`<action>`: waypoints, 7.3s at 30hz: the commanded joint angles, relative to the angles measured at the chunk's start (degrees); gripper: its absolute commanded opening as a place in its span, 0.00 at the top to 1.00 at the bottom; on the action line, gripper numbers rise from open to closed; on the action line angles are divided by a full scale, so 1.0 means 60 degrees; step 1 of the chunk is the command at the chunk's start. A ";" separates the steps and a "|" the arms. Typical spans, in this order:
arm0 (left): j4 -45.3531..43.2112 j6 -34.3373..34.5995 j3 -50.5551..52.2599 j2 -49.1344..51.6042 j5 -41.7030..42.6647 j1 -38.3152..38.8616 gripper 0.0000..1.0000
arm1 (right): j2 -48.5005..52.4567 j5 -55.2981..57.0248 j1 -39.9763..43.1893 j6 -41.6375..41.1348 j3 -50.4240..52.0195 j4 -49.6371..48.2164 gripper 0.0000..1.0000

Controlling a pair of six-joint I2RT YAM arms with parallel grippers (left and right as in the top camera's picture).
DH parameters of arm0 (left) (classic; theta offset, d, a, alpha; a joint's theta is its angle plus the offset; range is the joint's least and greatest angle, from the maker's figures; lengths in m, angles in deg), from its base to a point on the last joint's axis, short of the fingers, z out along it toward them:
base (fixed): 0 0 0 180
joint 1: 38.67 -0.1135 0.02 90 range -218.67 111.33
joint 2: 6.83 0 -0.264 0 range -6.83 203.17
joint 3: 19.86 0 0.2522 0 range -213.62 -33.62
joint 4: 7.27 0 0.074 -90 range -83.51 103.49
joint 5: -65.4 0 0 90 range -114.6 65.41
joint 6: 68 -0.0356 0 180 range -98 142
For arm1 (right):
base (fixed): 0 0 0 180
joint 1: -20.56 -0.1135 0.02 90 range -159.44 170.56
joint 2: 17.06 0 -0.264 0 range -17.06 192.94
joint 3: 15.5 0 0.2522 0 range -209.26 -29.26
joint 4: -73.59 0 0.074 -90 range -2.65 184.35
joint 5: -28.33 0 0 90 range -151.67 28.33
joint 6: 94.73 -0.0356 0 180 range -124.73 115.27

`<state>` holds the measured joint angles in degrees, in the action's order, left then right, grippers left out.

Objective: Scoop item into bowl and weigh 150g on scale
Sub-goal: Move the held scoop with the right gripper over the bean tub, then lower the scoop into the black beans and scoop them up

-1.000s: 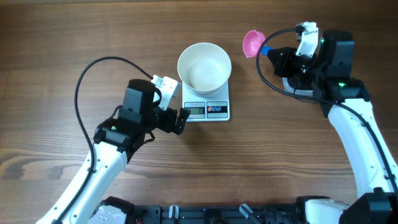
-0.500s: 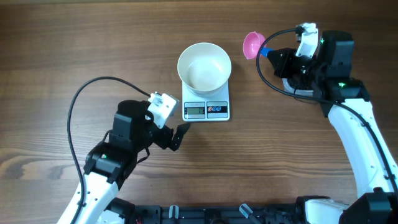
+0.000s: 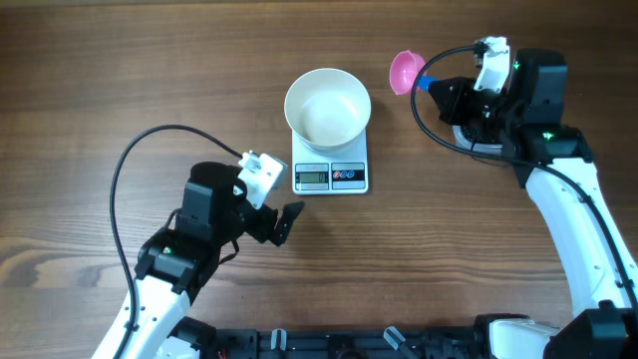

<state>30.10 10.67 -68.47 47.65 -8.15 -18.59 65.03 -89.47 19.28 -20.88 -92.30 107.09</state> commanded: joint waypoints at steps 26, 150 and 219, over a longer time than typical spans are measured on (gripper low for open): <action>0.0109 -0.0113 0.0106 0.0011 0.0146 -0.0073 0.00 | 0.0033 0.1949 0.0415 0.1869 -0.2601 0.2328 0.96; 0.0109 -0.0113 0.0106 0.0011 0.0146 -0.0073 0.00 | 0.0973 0.3574 0.2798 0.4237 -0.2222 0.6291 0.96; 0.0109 -0.0113 0.0106 0.0011 0.0146 -0.0073 0.00 | 0.3038 0.1504 0.2237 0.5184 -0.2222 0.5504 0.96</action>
<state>30.89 10.67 -68.42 47.70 -8.15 -18.59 81.11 -72.48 32.13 9.42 -106.44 139.16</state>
